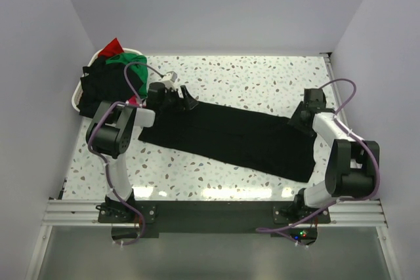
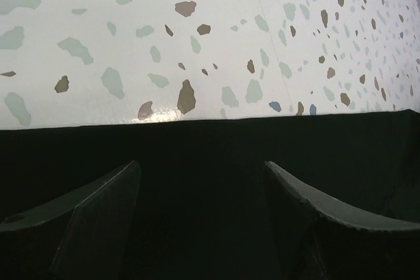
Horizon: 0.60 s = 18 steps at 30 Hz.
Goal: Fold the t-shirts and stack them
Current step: Fold the tshirt
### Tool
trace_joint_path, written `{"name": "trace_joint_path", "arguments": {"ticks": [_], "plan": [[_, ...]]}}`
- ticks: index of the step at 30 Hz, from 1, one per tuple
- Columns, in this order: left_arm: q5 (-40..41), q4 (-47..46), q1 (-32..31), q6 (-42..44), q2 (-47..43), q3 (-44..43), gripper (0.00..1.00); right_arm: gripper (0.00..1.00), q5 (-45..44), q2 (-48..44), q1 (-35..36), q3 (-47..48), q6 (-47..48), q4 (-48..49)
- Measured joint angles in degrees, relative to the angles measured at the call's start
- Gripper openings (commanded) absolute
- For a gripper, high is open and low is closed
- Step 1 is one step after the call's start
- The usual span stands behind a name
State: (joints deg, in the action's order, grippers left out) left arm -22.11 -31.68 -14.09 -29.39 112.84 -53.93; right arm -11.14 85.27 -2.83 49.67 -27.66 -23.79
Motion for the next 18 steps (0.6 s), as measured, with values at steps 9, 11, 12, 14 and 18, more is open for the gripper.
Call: {"name": "trace_joint_path", "arguments": {"ticks": [9, 11, 12, 14, 18], "plan": [[-0.02, -0.57, 0.57, -0.02, 0.46, -0.28, 0.80, 0.55, 3.63, 1.66, -6.73, 1.01, 1.66, 5.51], [-0.04, -0.63, 0.57, 0.00, 0.50, -0.31, 0.80, 0.54, 4.98, 2.14, -7.41, 1.01, 1.75, 6.62], [-0.02, -0.68, 0.57, -0.02, 0.52, -0.28, 0.80, 0.54, 5.57, 2.40, -7.69, 1.01, 1.75, 7.15], [-0.04, -0.74, 0.57, -0.02, 0.52, -0.28, 0.80, 0.53, 6.84, 2.84, -8.13, 1.01, 1.75, 8.26], [-0.04, -0.79, 0.59, -0.02, 0.52, -0.28, 0.80, 0.51, 9.16, 3.39, -9.01, 1.01, 1.62, 10.27]]}}
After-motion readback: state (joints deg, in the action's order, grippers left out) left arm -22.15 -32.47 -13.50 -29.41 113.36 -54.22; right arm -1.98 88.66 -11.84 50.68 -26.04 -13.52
